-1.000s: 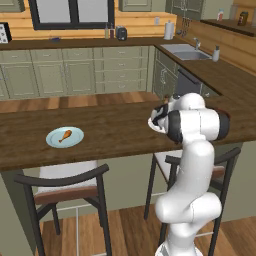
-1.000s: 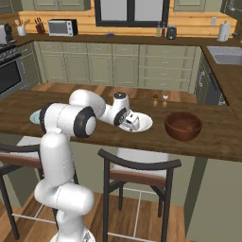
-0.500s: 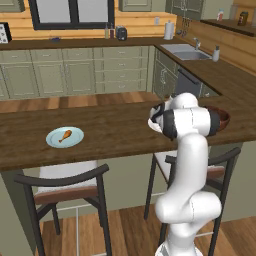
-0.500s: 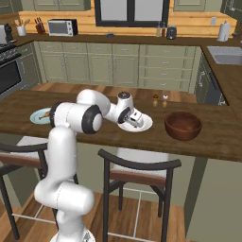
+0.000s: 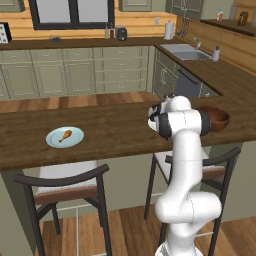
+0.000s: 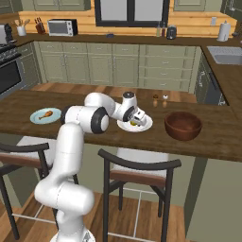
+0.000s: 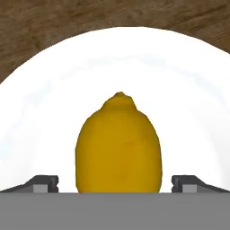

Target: Pick the chicken drumstick and lemon from their plates and place them in the bowl. Then put the bowl in the fridge.

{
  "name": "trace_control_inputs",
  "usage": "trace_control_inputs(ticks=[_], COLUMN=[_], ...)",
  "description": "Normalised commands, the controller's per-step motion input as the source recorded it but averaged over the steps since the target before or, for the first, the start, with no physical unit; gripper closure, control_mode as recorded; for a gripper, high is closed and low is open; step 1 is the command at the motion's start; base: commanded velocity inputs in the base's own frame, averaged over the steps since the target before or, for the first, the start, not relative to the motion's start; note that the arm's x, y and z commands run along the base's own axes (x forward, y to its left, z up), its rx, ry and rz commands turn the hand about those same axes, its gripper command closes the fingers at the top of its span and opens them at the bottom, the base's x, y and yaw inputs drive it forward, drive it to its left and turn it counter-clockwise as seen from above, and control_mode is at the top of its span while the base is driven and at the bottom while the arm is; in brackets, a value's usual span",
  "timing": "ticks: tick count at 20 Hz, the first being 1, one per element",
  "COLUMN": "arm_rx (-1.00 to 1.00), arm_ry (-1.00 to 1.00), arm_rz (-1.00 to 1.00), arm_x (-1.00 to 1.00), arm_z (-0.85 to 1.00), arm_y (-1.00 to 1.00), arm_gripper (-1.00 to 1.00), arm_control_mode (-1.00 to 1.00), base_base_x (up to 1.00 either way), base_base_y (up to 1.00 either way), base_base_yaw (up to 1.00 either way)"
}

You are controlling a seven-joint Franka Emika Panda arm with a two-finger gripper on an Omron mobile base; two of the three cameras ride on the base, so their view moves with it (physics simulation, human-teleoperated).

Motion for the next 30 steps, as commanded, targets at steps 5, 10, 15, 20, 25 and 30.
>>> trace_control_inputs(ticks=[5, 10, 15, 20, 25, 30], arm_rx=[0.00, 0.00, 0.00, 0.00, -0.03, -0.16], arm_ry=[0.05, 0.00, -0.01, -0.13, -0.29, -0.19], arm_rz=[0.00, 0.00, 0.00, 0.00, 0.00, -0.01], arm_x=[0.44, -0.10, -0.60, -0.30, -0.61, -1.00], arm_z=[-0.09, -0.54, -0.96, -0.54, -0.18, 0.75], arm_y=[-0.06, 0.00, 0.00, -0.06, 0.08, 0.24], arm_gripper=[-1.00, -1.00, 1.00, 1.00, 1.00, 1.00], arm_control_mode=[-1.00, -1.00, -1.00, -1.00, -1.00, -1.00], base_base_x=[0.00, 0.00, 0.00, 0.00, 0.00, 0.00], base_base_y=[0.00, 0.00, 0.00, 0.00, 0.00, 0.00], base_base_yaw=[0.00, 0.00, 0.00, 0.00, 0.00, 0.00])
